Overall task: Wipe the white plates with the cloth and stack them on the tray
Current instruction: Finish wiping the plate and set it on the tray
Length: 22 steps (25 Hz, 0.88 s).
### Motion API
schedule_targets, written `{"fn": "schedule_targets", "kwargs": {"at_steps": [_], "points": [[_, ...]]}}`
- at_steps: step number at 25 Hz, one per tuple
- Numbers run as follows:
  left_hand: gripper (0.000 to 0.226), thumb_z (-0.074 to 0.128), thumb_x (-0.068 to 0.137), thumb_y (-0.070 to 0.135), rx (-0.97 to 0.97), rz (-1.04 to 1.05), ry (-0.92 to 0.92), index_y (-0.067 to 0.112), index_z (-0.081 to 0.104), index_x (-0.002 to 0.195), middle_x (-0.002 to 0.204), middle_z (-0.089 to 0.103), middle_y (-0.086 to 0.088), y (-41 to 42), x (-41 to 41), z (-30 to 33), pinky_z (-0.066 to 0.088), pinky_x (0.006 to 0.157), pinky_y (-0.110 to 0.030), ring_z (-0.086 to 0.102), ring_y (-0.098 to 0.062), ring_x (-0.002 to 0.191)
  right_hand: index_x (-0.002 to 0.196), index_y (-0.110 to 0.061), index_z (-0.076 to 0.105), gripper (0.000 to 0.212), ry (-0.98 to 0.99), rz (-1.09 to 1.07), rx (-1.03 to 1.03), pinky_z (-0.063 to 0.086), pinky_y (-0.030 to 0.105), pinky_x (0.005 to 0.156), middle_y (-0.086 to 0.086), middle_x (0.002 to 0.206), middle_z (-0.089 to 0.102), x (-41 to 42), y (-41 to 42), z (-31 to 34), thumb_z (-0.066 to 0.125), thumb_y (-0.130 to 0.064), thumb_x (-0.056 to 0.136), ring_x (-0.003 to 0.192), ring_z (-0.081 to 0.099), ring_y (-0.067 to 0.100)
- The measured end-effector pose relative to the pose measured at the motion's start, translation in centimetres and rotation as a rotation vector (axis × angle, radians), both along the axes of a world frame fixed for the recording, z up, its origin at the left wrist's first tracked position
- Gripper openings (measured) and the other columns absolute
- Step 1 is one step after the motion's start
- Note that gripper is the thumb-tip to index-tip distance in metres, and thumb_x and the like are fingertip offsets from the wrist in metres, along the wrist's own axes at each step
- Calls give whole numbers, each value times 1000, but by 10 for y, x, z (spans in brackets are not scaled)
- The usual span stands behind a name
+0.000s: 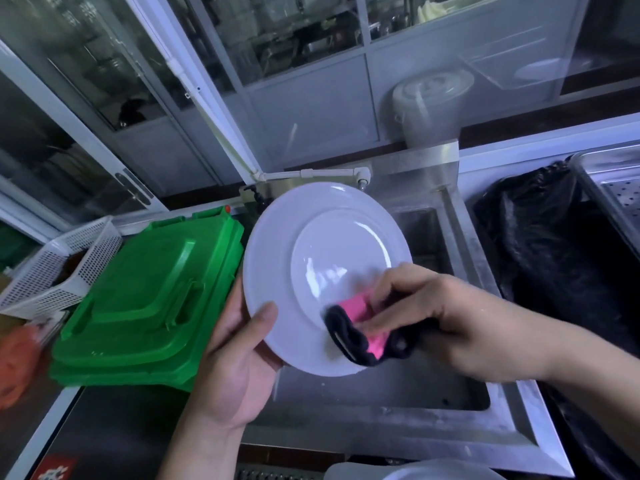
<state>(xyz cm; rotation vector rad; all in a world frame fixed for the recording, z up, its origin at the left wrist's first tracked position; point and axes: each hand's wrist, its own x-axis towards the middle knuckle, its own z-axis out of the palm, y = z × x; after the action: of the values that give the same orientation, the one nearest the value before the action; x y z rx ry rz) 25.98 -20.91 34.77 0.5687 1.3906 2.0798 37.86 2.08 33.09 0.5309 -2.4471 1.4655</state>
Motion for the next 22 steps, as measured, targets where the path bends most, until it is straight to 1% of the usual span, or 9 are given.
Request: {"fn": "schedule_targets", "kwargs": {"at_steps": [2, 4, 7, 10, 12, 14, 16, 20, 22], "points": [[57, 76, 81, 11, -7, 8, -33, 30, 65, 133, 134, 66, -6, -4, -3, -3, 60, 78, -35, 66, -21, 118, 111, -24, 78, 61, -140, 70, 42, 54, 24, 82, -10, 107, 62, 12, 21, 9, 56, 25, 81, 110, 65, 18], [78, 94, 64, 26, -15, 9, -63, 30, 63, 136, 135, 66, -5, -7, -6, -4, 60, 78, -36, 66, -20, 118, 110, -28, 78, 49, -179, 21, 78, 51, 21, 84, -9, 105, 63, 21, 41, 21, 64, 13, 87, 103, 66, 14], [90, 98, 56, 32, -22, 20, -107, 31, 61, 138, 135, 66, -4, -6, -6, -6, 60, 79, -37, 67, -20, 118, 113, -31, 73, 34, 132, -356, 211, 44, 18, 85, -2, 105, 60, 14, 53, 33, 65, -11, 88, 96, 61, 15], [86, 97, 58, 31, -13, -16, -109, 31, 63, 136, 134, 67, -5, 0, -5, -1, 60, 82, -37, 67, -21, 118, 120, -15, 72, 43, 393, -614, 324, 49, 35, 86, 7, 115, 65, -19, 27, 30, 57, 0, 83, 97, 61, 28], [81, 96, 59, 31, -10, -23, -80, 30, 65, 134, 135, 67, -5, 4, -2, 6, 60, 82, -36, 67, -20, 118, 119, -12, 72, 49, 433, -653, 357, 50, 47, 79, 8, 114, 66, -40, 4, 25, 51, 4, 79, 94, 55, 31], [79, 95, 59, 31, -9, -7, -36, 30, 66, 133, 136, 66, -5, 6, -3, 13, 60, 81, -35, 66, -19, 119, 117, -13, 74, 54, 429, -626, 292, 48, 52, 75, 4, 111, 65, -52, -12, 21, 41, -2, 76, 91, 51, 30], [79, 92, 64, 29, 9, 0, 4, 26, 63, 137, 141, 62, -7, 7, -6, 17, 59, 84, -35, 64, -22, 124, 113, -16, 76, 56, 428, -513, 205, 46, 52, 79, 1, 108, 65, -56, -24, 20, 38, -6, 72, 93, 49, 28], [84, 86, 75, 25, 58, -24, 17, 18, 47, 150, 151, 51, -15, 3, -12, 15, 52, 102, -43, 51, -31, 138, 103, -21, 79, 58, 284, -189, 221, 41, 43, 93, -7, 104, 62, -34, -25, 28, 50, 9, 63, 100, 51, 24], [82, 89, 72, 25, 49, -25, -3, 22, 53, 146, 148, 55, -12, 3, -14, 12, 55, 97, -41, 56, -29, 133, 100, -24, 80, 60, 134, 1, 303, 41, 35, 94, -12, 103, 64, -19, -2, 40, 53, 14, 62, 103, 54, 18]]}}
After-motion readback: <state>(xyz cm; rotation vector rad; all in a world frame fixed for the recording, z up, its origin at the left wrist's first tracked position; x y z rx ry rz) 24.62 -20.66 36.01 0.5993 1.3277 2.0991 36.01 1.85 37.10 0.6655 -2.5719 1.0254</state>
